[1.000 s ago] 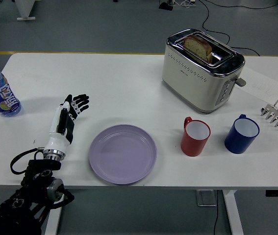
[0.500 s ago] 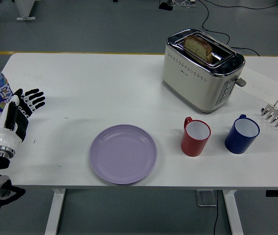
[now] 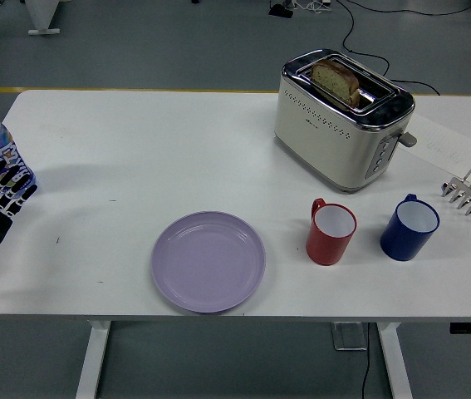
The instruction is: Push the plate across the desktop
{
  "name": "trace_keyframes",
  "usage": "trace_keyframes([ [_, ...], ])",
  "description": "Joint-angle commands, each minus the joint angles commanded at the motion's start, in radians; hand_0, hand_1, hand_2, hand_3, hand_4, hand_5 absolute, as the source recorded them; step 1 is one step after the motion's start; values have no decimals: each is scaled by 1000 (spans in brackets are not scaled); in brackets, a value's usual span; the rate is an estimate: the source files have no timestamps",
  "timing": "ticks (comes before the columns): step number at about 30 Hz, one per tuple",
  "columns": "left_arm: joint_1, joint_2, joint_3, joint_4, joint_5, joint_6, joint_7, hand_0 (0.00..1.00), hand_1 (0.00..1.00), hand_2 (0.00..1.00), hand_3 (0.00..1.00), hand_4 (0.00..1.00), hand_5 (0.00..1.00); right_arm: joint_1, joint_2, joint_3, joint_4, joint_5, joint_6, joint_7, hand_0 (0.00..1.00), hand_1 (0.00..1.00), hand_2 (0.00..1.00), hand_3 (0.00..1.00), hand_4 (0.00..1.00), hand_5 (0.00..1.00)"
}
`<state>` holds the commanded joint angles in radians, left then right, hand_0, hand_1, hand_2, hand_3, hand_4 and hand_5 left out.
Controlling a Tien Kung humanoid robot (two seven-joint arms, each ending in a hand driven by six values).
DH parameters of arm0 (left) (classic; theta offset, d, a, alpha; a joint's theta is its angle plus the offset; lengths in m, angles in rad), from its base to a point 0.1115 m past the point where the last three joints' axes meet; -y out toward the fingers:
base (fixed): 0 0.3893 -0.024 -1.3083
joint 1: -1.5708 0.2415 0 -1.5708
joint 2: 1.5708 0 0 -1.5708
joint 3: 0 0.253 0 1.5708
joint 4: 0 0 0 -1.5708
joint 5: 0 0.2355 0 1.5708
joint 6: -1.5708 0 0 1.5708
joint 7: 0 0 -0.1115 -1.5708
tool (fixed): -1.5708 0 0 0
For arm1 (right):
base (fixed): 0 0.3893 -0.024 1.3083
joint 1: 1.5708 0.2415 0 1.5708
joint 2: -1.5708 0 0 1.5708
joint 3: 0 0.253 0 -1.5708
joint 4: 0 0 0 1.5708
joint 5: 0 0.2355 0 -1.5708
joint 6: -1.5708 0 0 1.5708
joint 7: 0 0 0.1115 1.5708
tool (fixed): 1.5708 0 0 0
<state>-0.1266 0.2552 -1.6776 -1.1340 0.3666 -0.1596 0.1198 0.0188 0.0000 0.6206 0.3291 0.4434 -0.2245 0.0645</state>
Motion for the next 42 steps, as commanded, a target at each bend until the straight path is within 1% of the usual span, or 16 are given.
trace_keyframes([
  [17, -9, -18, -4, 38, -29, 8, -9, 611, 671, 658, 648, 518, 998, 8, 0, -1, 2, -5, -1, 3, 616, 526, 642, 644, 410, 747],
  [24, -11, -25, 2, 47, -30, 16, -15, 617, 672, 662, 652, 521, 998, 4, 0, -38, -2, 54, 10, 19, 617, 525, 642, 644, 409, 743],
  [32, -17, -29, 7, 54, -29, 22, -21, 618, 672, 661, 655, 522, 998, 2, 0, -62, -7, 86, 21, 31, 616, 525, 641, 643, 408, 738],
  [33, -17, -30, 8, 55, -31, 23, -20, 639, 675, 664, 656, 520, 998, 2, 0, -65, -8, 91, 22, 32, 617, 525, 640, 639, 405, 730],
  [36, -17, -32, 9, 53, -34, 28, -20, 639, 675, 664, 656, 520, 998, 1, 0, -66, -9, 91, 23, 33, 617, 525, 640, 639, 405, 730],
  [38, -17, -35, 10, 45, -5, 49, -37, 639, 675, 664, 656, 520, 998, 0, 0, -72, -9, 97, 24, 36, 617, 525, 640, 639, 405, 730],
  [39, -17, -37, 10, 40, 22, 63, -43, 679, 684, 672, 651, 498, 998, -1, 0, -80, -9, 107, 26, 39, 616, 525, 640, 639, 405, 724],
  [42, -21, -36, 14, 21, 123, 96, -46, 679, 684, 672, 651, 498, 998, -5, 0, -109, -10, 150, 33, 50, 616, 525, 640, 639, 405, 724],
])
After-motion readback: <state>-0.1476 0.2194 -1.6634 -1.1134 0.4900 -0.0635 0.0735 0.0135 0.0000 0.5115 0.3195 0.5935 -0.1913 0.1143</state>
